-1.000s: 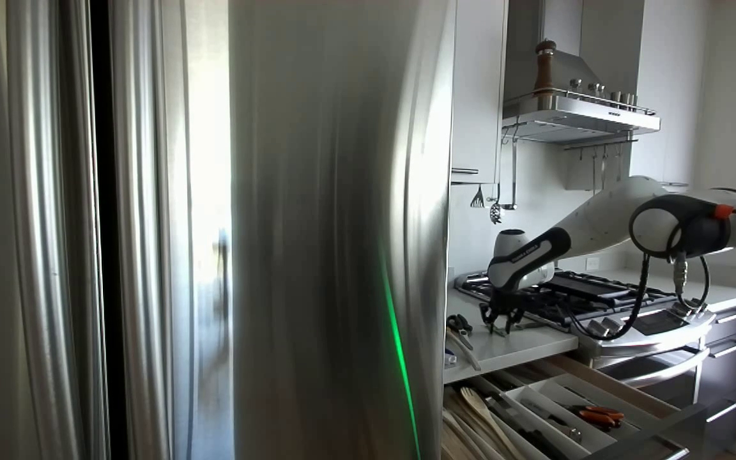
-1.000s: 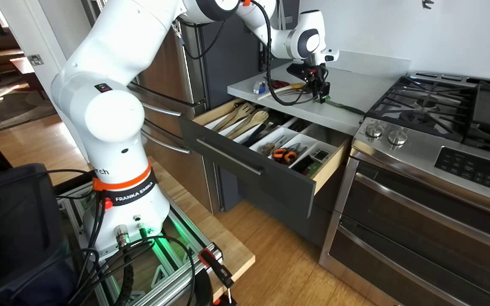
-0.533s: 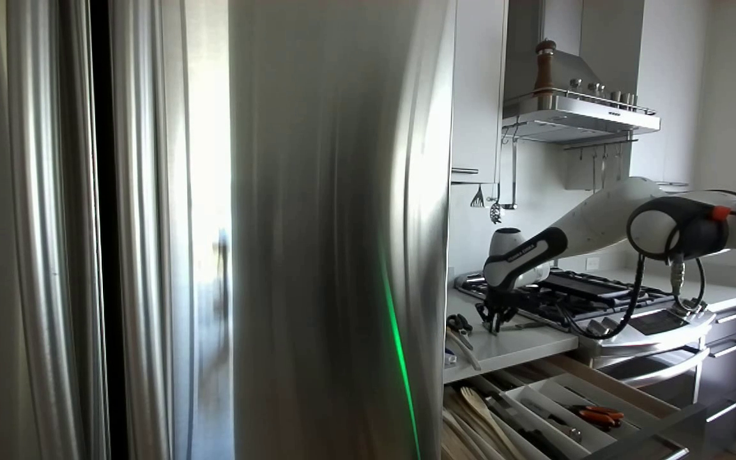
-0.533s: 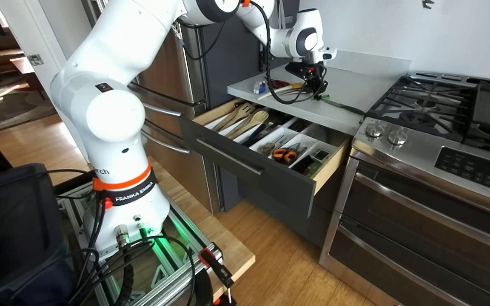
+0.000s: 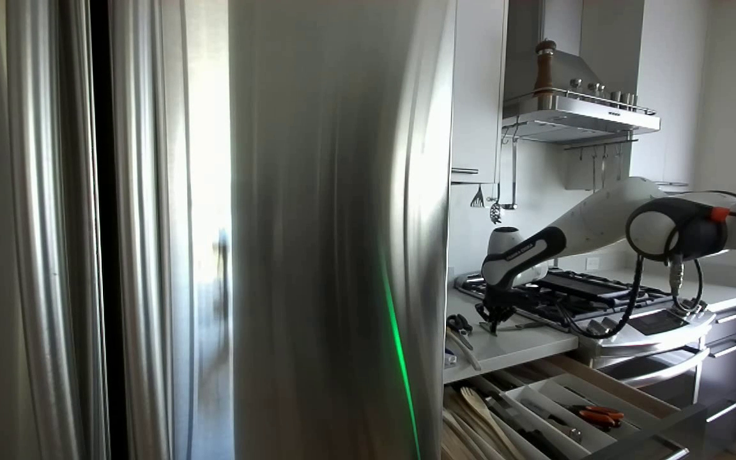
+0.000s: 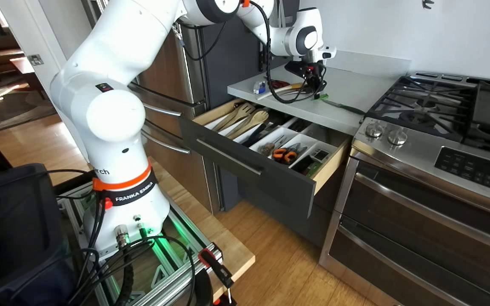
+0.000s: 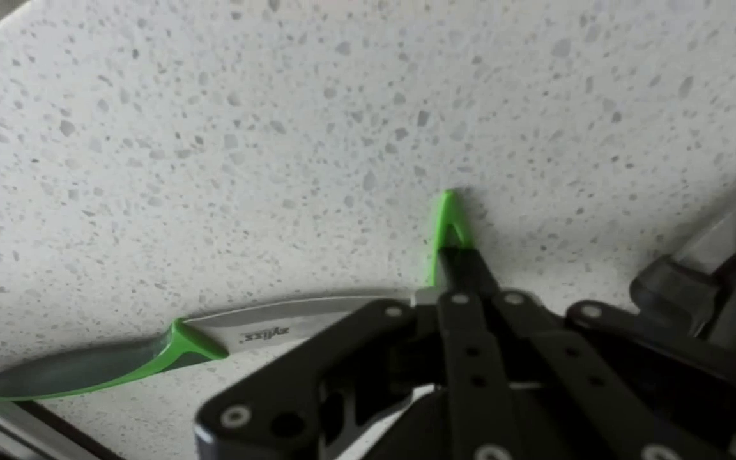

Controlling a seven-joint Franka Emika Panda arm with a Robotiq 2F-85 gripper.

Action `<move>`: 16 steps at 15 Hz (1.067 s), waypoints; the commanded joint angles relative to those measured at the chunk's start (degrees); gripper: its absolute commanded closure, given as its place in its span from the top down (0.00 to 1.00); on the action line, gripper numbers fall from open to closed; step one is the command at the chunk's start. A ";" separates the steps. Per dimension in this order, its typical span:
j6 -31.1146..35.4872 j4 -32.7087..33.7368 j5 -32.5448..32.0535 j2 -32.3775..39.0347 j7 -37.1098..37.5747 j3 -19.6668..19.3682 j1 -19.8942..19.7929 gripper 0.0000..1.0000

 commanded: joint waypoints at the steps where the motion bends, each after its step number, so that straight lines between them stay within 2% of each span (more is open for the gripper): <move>1: -4.09 1.50 0.39 1.21 1.04 0.17 0.43 0.00; 5: -12.33 3.07 1.18 0.95 1.07 1.12 0.44 0.00; 9: -20.65 5.04 4.46 0.67 0.17 3.86 -0.49 0.00; 11: -23.87 6.55 6.07 1.04 2.40 4.09 -0.35 0.00; 14: -28.23 9.55 9.13 2.37 9.47 3.69 -0.48 0.00; 16: -28.81 11.00 10.55 3.18 14.50 3.20 -0.60 0.00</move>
